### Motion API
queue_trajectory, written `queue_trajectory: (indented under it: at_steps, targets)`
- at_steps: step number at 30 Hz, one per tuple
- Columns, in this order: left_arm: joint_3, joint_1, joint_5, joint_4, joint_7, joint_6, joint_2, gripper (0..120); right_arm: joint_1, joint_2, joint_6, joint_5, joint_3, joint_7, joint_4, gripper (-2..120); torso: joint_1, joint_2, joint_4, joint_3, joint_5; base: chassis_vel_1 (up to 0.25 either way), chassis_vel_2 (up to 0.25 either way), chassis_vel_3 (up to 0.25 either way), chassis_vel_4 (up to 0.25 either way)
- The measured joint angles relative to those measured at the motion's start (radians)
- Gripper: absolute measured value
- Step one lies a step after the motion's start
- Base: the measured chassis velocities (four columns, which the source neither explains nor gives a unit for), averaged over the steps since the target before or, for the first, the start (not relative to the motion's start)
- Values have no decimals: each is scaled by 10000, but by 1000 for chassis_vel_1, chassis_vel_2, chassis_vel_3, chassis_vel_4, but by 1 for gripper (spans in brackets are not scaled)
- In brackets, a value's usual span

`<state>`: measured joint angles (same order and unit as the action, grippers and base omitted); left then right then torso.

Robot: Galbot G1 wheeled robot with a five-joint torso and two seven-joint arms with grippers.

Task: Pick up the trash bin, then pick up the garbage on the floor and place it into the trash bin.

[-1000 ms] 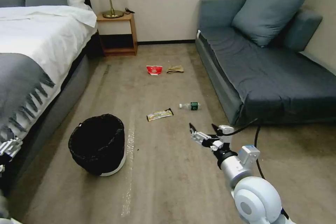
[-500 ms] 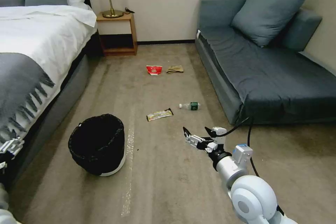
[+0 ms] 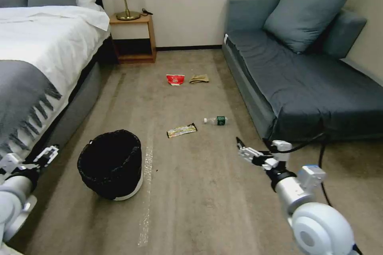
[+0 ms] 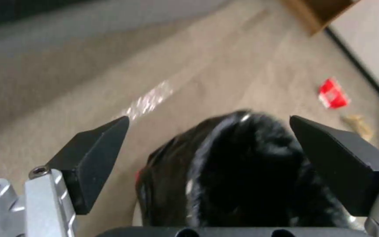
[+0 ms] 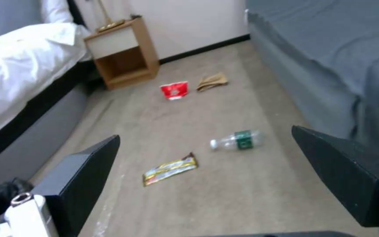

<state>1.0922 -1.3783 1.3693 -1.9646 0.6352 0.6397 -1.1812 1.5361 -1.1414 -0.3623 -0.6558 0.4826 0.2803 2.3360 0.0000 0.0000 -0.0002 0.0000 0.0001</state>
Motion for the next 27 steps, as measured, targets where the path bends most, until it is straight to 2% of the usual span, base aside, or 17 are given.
queue_trajectory:
  at_steps: [2, 4, 6, 10, 15, 17, 20, 24, 26, 27]
  targets:
    - [-65, 79, -3, 152, 48, 98, -35, 94, 53, -8, 0, -2, 93, 0, 29, 100, 0, 0, 0, 0, -1, 0, 0, 0, 0]
    - [-324, 318, -86, 649, 95, 431, -185, 94, 173, -38, 0, -2, 286, 0, 117, 100, 0, 0, 3, 0, -2, 0, 0, 0, 0]
    - [-346, 334, -100, 684, 95, 454, -197, 94, 181, -40, 0, -2, 300, 1, 126, 100, -1, 0, 2, 0, -1, 0, 0, 0, 0]
    - [-1011, 697, -496, 1217, 6, 959, -498, 93, 442, -50, 0, -2, 620, -24, 317, 100, 0, 0, 2, 0, 0, 0, 0, 0, 0]
    - [-1425, 907, -779, 1424, 4, 1016, -676, 93, 605, -42, 0, -37, 810, -67, 360, 100, 0, 0, 2, 0, 0, 0, 0, 0, 0]
    - [-1717, 1084, -1001, 1622, 145, 1016, -795, 93, 686, -32, 18, -109, 929, -90, 370, 100, -1, 0, 1, 0, 0, 0, 0, 0, 0]
    - [-1920, 1242, -1159, 1843, 382, 1015, -879, 93, 706, 0, 35, -225, 1028, -92, 376, 100, 0, 0, 1, 0, 0, 0, 0, 0, 0]
    - [-2005, 1363, -1217, 2117, 675, 1002, -935, 93, 644, 66, 43, -407, 1086, -83, 376, 100, 0, 1, 2, 0, 1, 0, 0, 0, 0]
    - [-1990, 1400, -1247, 2247, 706, 974, -935, 85, 568, 86, 43, -588, 1087, -53, 378, 100, 0, 1, 4, -2, 13, 0, 0, 0, 0]
    - [-1990, 1400, -1247, 2247, 706, 974, -935, 85, 568, 86, 43, -588, 1087, -53, 378, 100, 0, 1, 4, -2, 13, 0, 0, 0, 0]
